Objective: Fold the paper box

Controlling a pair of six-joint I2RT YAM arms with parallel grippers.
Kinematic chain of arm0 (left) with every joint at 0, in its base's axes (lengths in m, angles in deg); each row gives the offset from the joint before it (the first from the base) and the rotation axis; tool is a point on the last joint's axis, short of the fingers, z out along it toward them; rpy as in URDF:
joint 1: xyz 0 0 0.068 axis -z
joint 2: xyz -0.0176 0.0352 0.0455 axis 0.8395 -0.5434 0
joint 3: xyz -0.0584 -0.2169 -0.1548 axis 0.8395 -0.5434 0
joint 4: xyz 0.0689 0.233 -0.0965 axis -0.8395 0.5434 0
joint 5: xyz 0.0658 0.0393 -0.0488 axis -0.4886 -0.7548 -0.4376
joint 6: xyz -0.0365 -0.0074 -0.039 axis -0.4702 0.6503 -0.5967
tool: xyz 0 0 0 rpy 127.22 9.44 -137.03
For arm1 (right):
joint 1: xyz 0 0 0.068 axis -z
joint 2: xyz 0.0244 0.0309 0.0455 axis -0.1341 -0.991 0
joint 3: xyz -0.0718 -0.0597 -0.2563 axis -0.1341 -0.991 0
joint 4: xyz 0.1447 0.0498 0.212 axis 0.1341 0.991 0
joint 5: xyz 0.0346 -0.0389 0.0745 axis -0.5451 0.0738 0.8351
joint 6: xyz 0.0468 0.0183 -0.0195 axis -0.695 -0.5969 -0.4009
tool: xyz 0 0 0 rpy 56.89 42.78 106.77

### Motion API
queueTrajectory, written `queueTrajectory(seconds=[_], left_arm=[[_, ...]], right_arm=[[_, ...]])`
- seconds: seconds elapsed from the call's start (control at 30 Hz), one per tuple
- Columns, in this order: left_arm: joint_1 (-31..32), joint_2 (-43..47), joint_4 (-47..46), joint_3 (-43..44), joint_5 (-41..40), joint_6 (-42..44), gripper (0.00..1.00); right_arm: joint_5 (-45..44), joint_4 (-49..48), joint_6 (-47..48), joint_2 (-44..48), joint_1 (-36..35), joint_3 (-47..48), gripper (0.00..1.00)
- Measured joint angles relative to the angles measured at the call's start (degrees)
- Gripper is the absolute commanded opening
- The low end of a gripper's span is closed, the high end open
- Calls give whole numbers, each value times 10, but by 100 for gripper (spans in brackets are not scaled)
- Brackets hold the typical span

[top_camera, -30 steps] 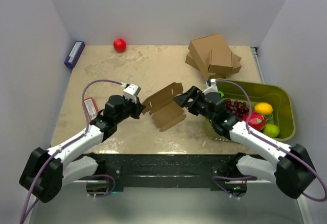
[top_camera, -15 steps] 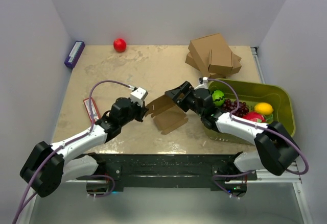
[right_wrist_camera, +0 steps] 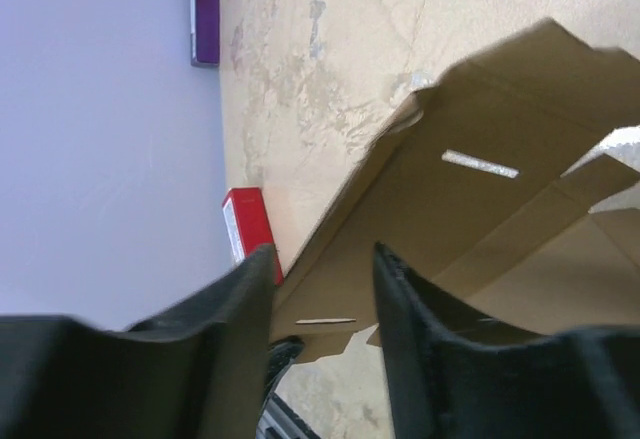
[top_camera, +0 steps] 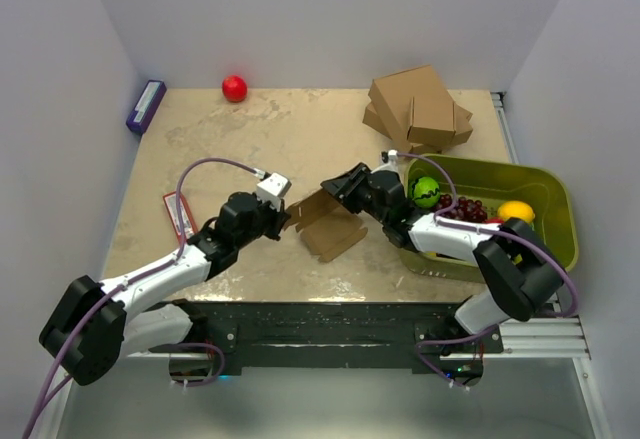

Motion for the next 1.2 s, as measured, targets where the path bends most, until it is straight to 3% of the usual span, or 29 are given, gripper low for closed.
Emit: queueTrajectory(seconds=[0.27,0.37,0.53,0.63,0.67,0.77,0.93,1.2], left_arm=[[0,0,2,0,0,-1,0],[0,0,4,-3,2,-1,0],[1,0,5,-11,7,-1,0],[1,-2,5,-11,10,-1,0],[1,-3,5,-11,10,-1,0],[0,-6,5,-10,7,-3,0],[0,-10,22,3,4,-9,0],[0,-15,50,23,1,-23,0]], right_arm=[[0,-34,-1,-4,-1,-30,16],[0,-48,-2,-17,-1,-33,13],[1,-70,-1,-42,-3,-33,20],[1,-77,10,-47,-3,-33,41],[0,-76,17,-47,-3,-33,52],[-2,-67,47,-38,-3,-34,69],[-17,-37,110,5,-27,-38,72],[-74,26,178,52,-128,-29,72]])
